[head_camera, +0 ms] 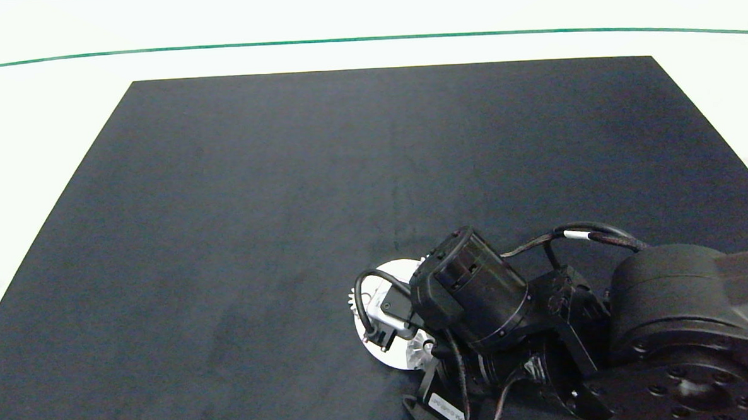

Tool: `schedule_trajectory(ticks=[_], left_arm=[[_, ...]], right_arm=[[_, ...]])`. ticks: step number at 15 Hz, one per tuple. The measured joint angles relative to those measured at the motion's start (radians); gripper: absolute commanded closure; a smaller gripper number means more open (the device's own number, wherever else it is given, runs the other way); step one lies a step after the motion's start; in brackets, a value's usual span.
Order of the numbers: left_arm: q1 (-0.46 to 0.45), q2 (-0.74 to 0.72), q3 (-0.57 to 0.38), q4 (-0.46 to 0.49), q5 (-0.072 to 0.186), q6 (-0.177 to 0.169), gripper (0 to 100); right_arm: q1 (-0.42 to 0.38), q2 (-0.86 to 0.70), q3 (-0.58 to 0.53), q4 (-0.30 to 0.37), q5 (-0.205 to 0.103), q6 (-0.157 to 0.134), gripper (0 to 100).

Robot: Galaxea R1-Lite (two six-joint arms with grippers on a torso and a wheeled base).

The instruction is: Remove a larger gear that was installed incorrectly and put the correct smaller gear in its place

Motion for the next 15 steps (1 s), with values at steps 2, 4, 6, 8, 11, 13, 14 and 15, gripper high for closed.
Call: schedule_trajectory(ticks=[2, 4, 6, 8, 11, 13, 14, 15], left_arm=[[0.000, 0.000, 0.000, 0.000, 0.000, 0.000, 0], [0.000, 0.000, -0.001, 0.000, 0.000, 0.000, 0], [0.000, 0.000, -0.001, 0.000, 0.000, -0.001, 0], [0.000, 0.000, -0.001, 0.000, 0.000, -0.001, 0], [0.000, 0.000, -0.001, 0.000, 0.000, -0.002, 0], [0.000, 0.000, -0.001, 0.000, 0.000, -0.002, 0], [0.000, 0.000, -0.001, 0.000, 0.000, -0.002, 0], [0.000, -0.001, -0.001, 0.000, 0.000, -0.001, 0]], right_arm=[[-0.004, 0.006, -0.003, -0.015, -0.001, 0.001, 0], [-0.006, 0.010, -0.007, -0.017, -0.001, 0.001, 4], [-0.007, 0.012, -0.009, -0.017, -0.001, 0.000, 7], [-0.007, 0.013, -0.012, -0.016, -0.001, -0.002, 12], [-0.007, 0.013, -0.013, -0.015, -0.003, -0.005, 18], [-0.007, 0.013, -0.012, -0.015, -0.003, -0.006, 22], [-0.007, 0.014, -0.012, -0.015, -0.004, -0.006, 24], [-0.007, 0.015, -0.012, -0.015, -0.004, -0.006, 27]])
